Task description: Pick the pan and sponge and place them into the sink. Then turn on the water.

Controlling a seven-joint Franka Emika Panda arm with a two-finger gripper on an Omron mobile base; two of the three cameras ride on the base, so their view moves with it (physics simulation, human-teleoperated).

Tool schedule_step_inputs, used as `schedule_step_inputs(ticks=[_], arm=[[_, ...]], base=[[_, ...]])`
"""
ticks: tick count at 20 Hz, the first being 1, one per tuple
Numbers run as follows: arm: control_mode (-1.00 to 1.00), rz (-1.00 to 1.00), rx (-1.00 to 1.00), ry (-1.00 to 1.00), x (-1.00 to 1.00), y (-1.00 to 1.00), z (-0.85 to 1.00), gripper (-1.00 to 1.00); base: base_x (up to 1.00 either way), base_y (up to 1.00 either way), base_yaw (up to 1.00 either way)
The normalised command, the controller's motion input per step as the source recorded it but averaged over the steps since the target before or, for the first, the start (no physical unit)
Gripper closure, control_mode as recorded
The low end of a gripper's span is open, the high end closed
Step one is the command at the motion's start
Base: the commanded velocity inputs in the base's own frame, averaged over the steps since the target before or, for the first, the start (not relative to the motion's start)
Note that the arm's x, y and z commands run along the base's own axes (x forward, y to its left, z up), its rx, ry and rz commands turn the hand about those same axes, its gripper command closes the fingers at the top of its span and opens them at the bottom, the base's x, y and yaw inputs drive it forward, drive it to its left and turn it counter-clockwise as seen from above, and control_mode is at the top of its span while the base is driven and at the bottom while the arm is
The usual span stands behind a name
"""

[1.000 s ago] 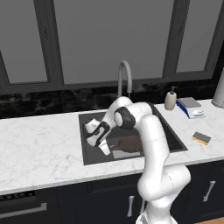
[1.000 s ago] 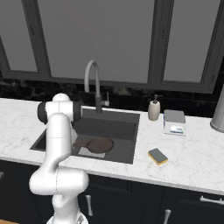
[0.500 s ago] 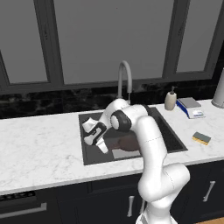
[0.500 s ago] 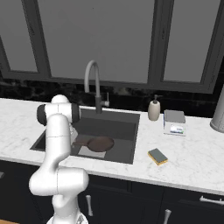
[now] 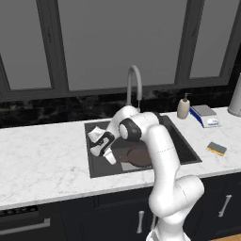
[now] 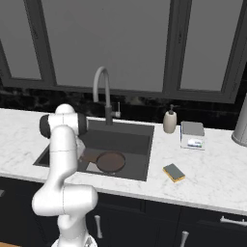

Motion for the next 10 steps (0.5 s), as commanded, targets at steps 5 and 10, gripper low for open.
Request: schedule_step_inputs(ticks=[5,10], arm=[[-1.00,-0.04,0.01,-0.56,-0.94,0.00,0.13,-1.00],[-1.00,-0.03,0.05,-0.72,-1.00,0.00,0.35,-1.00]], base=[[0.00,0.00,0.00],[0.00,0.00,0.00]])
